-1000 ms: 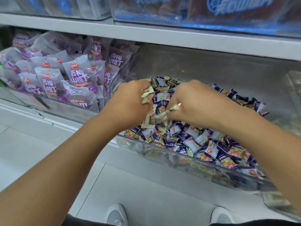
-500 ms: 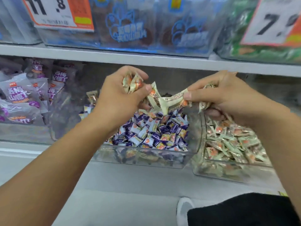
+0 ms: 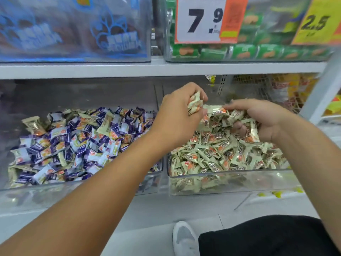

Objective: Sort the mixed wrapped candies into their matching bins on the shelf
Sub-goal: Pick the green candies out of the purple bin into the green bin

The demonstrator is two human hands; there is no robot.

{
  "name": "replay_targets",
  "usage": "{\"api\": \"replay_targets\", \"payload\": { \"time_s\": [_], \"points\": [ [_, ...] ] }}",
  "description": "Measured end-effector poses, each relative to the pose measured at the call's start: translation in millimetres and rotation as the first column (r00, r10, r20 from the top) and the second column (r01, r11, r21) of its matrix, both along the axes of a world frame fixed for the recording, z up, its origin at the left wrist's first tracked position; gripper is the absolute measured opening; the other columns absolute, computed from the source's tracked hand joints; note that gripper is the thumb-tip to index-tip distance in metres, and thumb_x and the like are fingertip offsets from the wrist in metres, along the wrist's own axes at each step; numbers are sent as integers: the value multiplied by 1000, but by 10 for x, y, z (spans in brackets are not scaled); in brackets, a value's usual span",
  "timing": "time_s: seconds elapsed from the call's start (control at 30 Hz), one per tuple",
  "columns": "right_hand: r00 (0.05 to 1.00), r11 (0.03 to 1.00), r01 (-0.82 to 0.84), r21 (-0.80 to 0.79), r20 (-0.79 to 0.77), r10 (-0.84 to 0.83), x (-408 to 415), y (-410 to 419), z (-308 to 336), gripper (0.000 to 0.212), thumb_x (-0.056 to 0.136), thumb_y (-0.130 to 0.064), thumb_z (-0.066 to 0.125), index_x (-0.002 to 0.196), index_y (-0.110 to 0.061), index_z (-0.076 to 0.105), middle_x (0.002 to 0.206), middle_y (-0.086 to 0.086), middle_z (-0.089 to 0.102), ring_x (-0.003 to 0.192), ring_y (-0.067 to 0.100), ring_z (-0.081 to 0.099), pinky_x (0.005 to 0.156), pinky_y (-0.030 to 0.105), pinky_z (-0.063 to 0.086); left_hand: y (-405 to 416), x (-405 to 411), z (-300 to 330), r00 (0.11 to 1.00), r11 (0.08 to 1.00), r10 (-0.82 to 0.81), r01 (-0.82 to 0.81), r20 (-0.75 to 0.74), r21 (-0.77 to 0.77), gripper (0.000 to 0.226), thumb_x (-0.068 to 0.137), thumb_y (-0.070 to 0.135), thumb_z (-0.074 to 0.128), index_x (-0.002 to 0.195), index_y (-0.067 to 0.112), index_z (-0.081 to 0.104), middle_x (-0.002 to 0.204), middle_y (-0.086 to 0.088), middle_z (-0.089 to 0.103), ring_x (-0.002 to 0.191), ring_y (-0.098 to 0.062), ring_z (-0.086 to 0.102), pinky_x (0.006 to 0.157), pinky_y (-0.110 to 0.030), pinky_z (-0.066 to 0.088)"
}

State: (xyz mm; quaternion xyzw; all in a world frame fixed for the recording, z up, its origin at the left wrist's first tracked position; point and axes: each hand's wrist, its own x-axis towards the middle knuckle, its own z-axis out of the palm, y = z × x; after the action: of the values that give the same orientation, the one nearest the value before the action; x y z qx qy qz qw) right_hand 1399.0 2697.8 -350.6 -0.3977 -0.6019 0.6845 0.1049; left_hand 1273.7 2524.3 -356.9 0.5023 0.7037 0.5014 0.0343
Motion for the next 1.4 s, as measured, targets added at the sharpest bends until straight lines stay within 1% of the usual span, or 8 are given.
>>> {"api": "replay_targets", "payload": {
  "time_s": [0.33, 0.6, 0.77, 0.87, 1.0, 1.1, 1.27, 1.4],
  "points": [
    [994, 985, 108, 134, -41, -104, 86, 76, -84, 27, 81, -18, 79, 104, -3, 72, 111, 18, 70, 94, 26, 72, 68, 34, 62, 118, -96, -82, 995, 994, -61, 53, -75, -100, 24, 85, 20, 77, 104, 30, 67, 89, 15, 70, 92, 4, 64, 89, -20, 50],
    [998, 862, -8, 508, 57, -24, -112, -22, -124, 25, 76, -35, 81, 93, -18, 78, 105, -1, 71, 102, 19, 63, 97, 42, 47, -199, -241, -50, 994, 1000, 29, -28, -109, 10, 16, 94, 22, 65, 108, 24, 70, 102, 20, 68, 99, 8, 61, 93, -12, 47],
    [993, 660, -93, 746, 118, 8, -313, -319, -25, 56, 92, -46, 63, 137, -15, 56, 135, 1, 59, 118, 20, 58, 104, 39, 45, -485, -386, -92, 984, 994, 103, -107, -144, -22, 11, 91, 23, 68, 101, 29, 70, 97, 23, 68, 97, 10, 62, 90, -15, 48],
    [971, 328, -219, 919, 174, 163, -377, -812, 179, 33, 101, -44, 50, 91, -18, 66, 82, -8, 62, 75, 9, 55, 72, 33, 41, -710, -513, -11, 961, 974, 212, -222, -176, -43, 2, 89, 24, 69, 90, 26, 71, 84, 19, 69, 80, 7, 64, 75, -13, 50],
    [826, 160, -254, 954, 128, 548, -559, -1697, 353, 38, 105, -39, 42, 70, -24, 50, 61, -7, 45, 59, 8, 42, 60, 29, 34, -1341, -942, 128, 846, 817, 495, -531, -197, -224, 15, 87, 32, 68, 78, 22, 74, 67, 10, 68, 69, -5, 64, 65, -21, 47],
    [714, 19, -397, 918, 296, 635, -932, -2073, 207, 26, 103, -33, 45, 93, -20, 66, 86, -7, 66, 81, 11, 59, 76, 33, 48, -1913, -1281, 192, 732, 640, 649, -673, -208, -370, 18, 88, 35, 67, 80, 20, 73, 71, 4, 69, 77, -21, 67, 75, -30, 51],
    [666, -78, -533, 842, 475, 575, -1833, -2269, 83, 46, 95, -9, 48, 137, -28, 54, 138, 3, 57, 117, 26, 58, 92, 47, 53, -2373, -1494, 31, 767, 497, 633, -503, -101, -707, 35, 97, 31, 56, 111, 1, 65, 114, -18, 65, 103, -34, 64, 89, -42, 56],
    [594, -84, -585, 807, 496, 634, -2425, -2378, 21, 64, 84, 0, 51, 138, -35, 51, 135, 1, 60, 109, 24, 62, 86, 44, 56, -2369, -1518, -138, 817, 444, 560, -436, -138, -783, 44, 91, 24, 63, 131, 11, 50, 130, -8, 58, 118, -29, 55, 94, -31, 46]
  ]
}}
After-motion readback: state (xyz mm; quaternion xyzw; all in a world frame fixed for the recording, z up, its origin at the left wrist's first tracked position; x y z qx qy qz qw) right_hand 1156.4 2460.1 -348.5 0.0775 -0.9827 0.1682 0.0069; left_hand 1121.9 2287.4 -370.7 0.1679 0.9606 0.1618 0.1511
